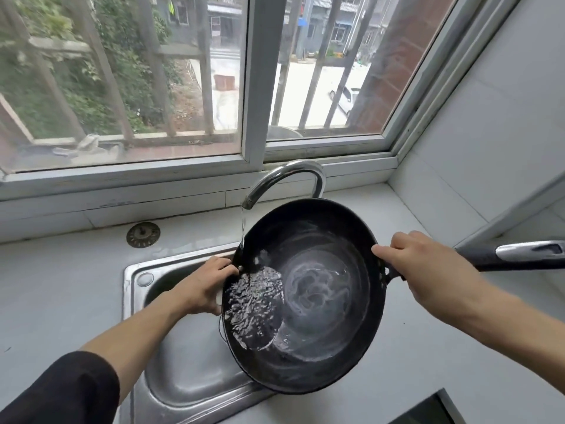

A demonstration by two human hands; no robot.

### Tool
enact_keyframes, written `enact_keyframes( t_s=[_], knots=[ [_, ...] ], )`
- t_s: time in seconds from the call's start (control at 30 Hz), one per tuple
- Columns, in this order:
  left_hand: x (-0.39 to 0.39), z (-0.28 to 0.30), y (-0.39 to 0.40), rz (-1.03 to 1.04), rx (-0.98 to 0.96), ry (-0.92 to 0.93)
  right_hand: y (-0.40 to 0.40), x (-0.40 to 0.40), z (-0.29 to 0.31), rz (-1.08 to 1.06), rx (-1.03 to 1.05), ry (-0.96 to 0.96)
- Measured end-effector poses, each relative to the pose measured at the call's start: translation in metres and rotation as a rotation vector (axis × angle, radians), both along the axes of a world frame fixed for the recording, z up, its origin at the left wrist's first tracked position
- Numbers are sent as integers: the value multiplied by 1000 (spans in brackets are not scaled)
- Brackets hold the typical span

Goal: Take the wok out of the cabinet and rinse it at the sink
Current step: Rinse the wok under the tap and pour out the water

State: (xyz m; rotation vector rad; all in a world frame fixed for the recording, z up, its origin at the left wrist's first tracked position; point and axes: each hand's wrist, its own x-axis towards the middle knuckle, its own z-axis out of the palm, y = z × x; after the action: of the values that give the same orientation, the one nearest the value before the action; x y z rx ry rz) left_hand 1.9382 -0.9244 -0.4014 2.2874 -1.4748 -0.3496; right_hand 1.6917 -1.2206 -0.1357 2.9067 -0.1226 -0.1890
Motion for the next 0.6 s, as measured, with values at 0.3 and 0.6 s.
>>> enact_keyframes(
  t_s=[0.3,0.6],
  knots=[
    [16,16,-8,84,-74,-109,17,-17,-6,-46,-67,-98],
    [22,20,6,103,-59,-208,10,-17,-30,-39,-18,-147]
  ],
)
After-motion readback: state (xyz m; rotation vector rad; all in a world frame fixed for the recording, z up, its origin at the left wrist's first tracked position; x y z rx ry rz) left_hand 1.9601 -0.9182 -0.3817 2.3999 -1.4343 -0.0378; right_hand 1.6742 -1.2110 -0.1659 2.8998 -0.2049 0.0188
